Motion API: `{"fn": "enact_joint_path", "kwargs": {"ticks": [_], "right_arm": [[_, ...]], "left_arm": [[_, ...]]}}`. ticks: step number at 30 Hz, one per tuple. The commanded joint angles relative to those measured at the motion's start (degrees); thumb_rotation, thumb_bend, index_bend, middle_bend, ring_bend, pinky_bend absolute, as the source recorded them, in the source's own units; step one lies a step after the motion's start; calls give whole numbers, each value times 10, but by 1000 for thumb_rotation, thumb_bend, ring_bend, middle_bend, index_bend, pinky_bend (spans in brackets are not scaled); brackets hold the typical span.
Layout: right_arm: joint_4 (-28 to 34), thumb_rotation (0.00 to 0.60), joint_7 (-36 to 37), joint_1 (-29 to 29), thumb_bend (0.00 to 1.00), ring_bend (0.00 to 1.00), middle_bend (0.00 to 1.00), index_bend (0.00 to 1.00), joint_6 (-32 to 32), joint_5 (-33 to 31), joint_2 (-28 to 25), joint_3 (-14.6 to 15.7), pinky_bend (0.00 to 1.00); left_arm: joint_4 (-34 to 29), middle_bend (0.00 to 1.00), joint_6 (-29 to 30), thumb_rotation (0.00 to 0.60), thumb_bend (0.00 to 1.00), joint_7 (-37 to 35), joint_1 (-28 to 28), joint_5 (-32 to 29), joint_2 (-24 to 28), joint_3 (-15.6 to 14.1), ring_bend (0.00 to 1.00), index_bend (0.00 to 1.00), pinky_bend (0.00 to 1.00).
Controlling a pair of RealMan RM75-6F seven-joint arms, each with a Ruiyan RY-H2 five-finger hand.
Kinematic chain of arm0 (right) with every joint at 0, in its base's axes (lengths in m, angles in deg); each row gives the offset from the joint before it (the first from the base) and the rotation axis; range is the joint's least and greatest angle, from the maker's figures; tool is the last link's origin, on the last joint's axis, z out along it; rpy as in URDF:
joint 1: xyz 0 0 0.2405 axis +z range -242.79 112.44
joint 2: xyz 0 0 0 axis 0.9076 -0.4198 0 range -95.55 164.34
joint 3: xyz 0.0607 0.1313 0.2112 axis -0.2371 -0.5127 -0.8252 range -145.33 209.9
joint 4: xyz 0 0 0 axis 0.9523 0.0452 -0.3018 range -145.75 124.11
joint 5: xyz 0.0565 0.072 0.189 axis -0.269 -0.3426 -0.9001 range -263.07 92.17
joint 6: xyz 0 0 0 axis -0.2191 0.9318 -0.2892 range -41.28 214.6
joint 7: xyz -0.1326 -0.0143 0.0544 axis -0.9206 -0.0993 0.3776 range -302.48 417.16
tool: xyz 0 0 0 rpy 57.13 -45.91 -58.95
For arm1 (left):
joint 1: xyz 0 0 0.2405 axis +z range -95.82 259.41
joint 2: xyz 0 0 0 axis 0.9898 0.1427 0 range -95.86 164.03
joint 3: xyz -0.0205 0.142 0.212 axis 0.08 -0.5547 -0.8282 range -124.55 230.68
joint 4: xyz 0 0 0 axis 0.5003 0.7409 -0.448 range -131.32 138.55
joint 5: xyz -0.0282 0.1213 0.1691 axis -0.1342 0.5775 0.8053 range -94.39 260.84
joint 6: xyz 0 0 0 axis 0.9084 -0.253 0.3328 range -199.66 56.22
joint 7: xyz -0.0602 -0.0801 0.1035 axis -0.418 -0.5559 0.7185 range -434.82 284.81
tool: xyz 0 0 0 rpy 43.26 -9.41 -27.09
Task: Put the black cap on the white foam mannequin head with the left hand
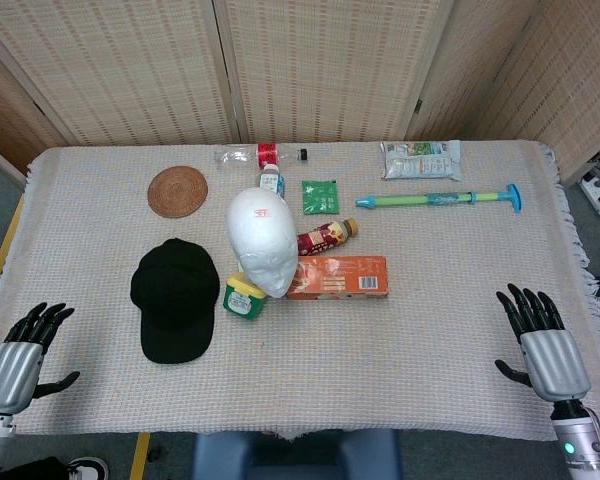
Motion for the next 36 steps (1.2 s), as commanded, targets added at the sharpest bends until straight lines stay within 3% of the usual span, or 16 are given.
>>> {"fn": "enact_joint_path", "kwargs": {"ticks": [1, 5, 7, 9, 13, 19, 26, 36], "right_arm": [[1, 600, 0, -1, 68, 0, 5, 0, 1, 1, 0, 0, 0], [2, 600, 4, -3, 67, 0, 5, 0, 8, 6, -1, 1, 0], [2, 600, 6, -4, 69, 0, 4, 0, 11, 8, -1, 1, 0], [1, 600, 4, -5, 68, 0, 5, 0, 12, 9, -1, 1, 0], [0, 600, -5, -3, 69, 0, 4, 0, 6, 6, 2, 2, 0], [0, 600, -12, -1, 68, 0, 4, 0, -2, 1, 4, 1, 0], [6, 600, -5, 3, 68, 0, 4, 0, -16, -9, -4, 1, 0], [9, 600, -11, 10, 68, 0, 5, 0, -36, -23, -5, 0, 0]], "left_arm": [[3, 158, -4, 600, 103, -3, -2, 6, -5, -4, 86, 171, 218], [21, 180, -12, 600, 102, -32, -6, 39, -28, -25, 95, 190, 232], [49, 276, -5, 600, 102, -51, -4, 67, -55, -42, 150, 229, 298], [88, 427, 8, 600, 102, -62, -2, 93, -88, -52, 266, 271, 424], [200, 761, 62, 600, 103, -104, 8, 127, -193, -51, 604, 396, 767], [303, 962, 62, 600, 114, -114, -5, 141, -282, -52, 814, 463, 956], [431, 1000, 94, 600, 165, -121, -26, 154, -382, -37, 952, 538, 1000], [638, 1000, 112, 600, 190, -162, -53, 133, -491, -22, 967, 544, 1000]]}}
